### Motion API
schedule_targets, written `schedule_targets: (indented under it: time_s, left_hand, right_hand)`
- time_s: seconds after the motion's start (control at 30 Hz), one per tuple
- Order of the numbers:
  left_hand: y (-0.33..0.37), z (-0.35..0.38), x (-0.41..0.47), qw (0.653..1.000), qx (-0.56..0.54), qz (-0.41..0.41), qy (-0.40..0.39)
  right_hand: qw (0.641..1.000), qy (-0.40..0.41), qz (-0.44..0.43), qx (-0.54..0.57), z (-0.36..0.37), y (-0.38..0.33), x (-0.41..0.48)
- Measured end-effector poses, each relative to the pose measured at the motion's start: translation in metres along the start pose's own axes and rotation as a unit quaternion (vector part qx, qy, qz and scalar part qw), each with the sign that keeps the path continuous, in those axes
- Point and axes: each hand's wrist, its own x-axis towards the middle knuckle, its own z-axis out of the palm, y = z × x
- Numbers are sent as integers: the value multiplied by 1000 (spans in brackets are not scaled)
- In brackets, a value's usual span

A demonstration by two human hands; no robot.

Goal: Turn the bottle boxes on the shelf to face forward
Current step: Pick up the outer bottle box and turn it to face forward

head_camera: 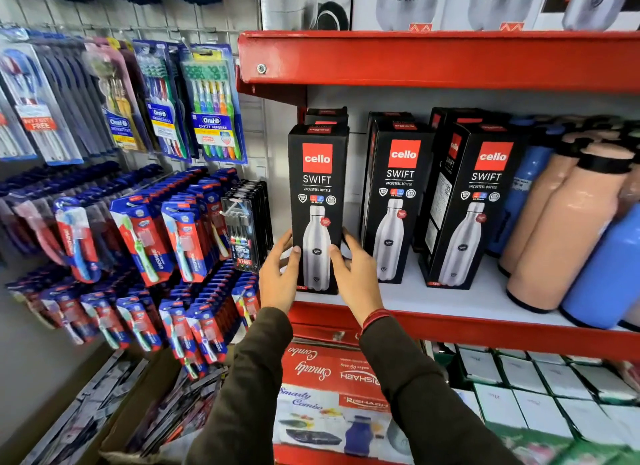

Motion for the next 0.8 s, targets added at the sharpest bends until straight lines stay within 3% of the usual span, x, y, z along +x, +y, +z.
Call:
schedule_targets:
  time_s: [0.67, 0.8]
  left_hand:
    - [11, -13, -40, 999, 27, 24, 38]
    - [15, 3, -52, 986, 52, 96, 126]
  right_hand:
    - [999, 29, 0, 32, -10, -10, -41]
    - [997, 57, -9, 49, -19, -6, -42]
